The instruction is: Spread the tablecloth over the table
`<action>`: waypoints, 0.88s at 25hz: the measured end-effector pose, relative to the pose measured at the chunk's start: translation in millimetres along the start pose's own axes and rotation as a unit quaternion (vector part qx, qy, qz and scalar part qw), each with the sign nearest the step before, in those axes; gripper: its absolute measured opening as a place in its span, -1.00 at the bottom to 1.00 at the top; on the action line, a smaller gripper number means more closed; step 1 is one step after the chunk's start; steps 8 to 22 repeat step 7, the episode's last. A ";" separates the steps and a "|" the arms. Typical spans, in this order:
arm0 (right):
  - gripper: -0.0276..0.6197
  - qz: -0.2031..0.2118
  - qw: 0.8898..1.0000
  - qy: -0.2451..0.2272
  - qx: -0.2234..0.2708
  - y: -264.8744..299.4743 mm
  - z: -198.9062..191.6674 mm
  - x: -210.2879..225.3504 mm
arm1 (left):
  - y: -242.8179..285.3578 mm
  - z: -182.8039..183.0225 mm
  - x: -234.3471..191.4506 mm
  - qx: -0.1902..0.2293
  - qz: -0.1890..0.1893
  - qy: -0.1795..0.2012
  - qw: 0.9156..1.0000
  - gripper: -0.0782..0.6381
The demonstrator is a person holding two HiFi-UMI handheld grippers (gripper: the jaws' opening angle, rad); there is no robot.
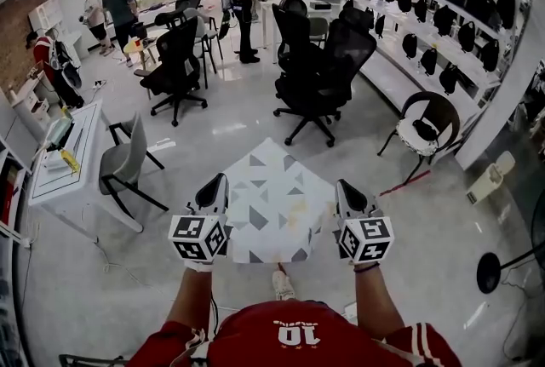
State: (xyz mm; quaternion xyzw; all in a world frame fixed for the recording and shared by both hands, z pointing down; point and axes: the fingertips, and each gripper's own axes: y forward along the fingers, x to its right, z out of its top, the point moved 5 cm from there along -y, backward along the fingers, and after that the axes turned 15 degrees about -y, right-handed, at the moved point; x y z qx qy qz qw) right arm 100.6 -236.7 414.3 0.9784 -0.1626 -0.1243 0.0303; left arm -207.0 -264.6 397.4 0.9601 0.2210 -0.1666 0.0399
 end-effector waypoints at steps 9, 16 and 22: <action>-0.87 0.000 1.000 0.001 -0.005 -2.7 -1.4 -3.1 | 0.1 -9.7 -2.7 -0.019 0.002 0.001 1.000 -0.76; -0.87 0.000 1.000 0.001 -0.005 -2.7 -1.4 -3.1 | 0.1 -9.7 -2.7 -0.019 0.002 0.001 1.000 -0.76; -0.87 0.000 1.000 0.001 -0.005 -2.7 -1.4 -3.1 | 0.1 -9.7 -2.7 -0.019 0.002 0.001 1.000 -0.76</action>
